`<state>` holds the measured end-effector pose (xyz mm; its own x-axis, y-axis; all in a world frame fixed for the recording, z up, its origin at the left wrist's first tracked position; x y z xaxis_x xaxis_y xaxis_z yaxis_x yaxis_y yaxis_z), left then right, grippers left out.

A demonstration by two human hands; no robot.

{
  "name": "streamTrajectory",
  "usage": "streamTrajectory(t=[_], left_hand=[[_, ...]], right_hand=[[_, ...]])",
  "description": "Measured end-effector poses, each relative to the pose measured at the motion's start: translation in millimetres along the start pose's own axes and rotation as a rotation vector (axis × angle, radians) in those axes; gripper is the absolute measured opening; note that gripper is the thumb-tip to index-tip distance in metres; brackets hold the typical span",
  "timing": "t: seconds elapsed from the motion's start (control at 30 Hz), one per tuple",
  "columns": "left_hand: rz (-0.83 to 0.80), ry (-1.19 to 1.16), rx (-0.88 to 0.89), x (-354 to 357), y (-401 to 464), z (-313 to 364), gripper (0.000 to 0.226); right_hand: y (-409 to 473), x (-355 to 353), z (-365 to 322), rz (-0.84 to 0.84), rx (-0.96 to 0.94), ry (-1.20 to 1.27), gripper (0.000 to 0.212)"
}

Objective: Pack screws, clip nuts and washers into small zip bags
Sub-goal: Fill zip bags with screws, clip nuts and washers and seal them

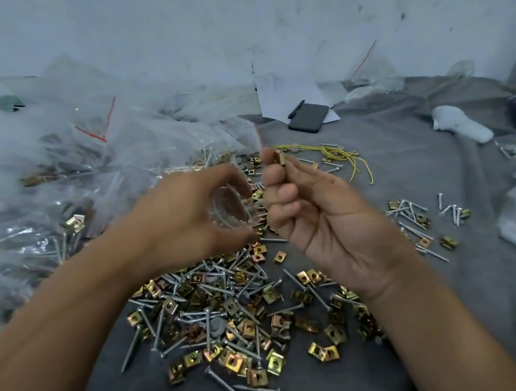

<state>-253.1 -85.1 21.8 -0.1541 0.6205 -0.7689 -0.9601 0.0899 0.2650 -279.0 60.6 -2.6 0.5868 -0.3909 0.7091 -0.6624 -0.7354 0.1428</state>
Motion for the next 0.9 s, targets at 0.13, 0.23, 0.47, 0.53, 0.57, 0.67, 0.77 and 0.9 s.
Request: streamTrajectory(t=[0.13,0.23,0.47,0.53,0.57,0.67,0.77,0.9], left_hand=[[-0.001,0.019,0.003,0,1,0,0.048],[-0.008,0.015,0.008,1,1,-1,0.047],[-0.009,0.018,0.020,0,1,-2,0.043],[-0.007,0.023,0.031,0,1,-1,0.042],[-0.008,0.023,0.036,0,0,0,0.042],[-0.014,0.024,0.045,0,1,-1,0.045],[-0.010,0.034,0.055,0,2,-3,0.048],[-0.007,0.020,0.065,0,1,-3,0.048]], right_hand=[[-5,4,-1,-0.076,0.057,0.124,0.021],[-9,9,-1,-0.153,0.089,0.198,0.018],[-10,12,2,-0.143,0.117,0.146,0.021],[-8,10,3,-0.116,0.085,0.141,0.032],[-7,9,2,-0.100,0.062,0.129,0.038],[-6,7,1,-0.080,0.016,0.129,0.040],[-5,8,1,-0.071,-0.006,0.089,0.030],[-3,7,1,-0.056,-0.064,0.014,0.024]])
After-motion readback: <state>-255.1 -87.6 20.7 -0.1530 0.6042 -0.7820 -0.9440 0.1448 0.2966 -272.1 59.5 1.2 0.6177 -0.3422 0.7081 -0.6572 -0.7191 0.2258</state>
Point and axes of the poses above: each hand's wrist, its own y-axis towards the middle knuckle, its own x-axis out of the palm, z = x × y, the point moved 6 cm from there along y, towards the middle knuckle, and after that the axes turned 7 degrees about -y, right-handed, at the moved point
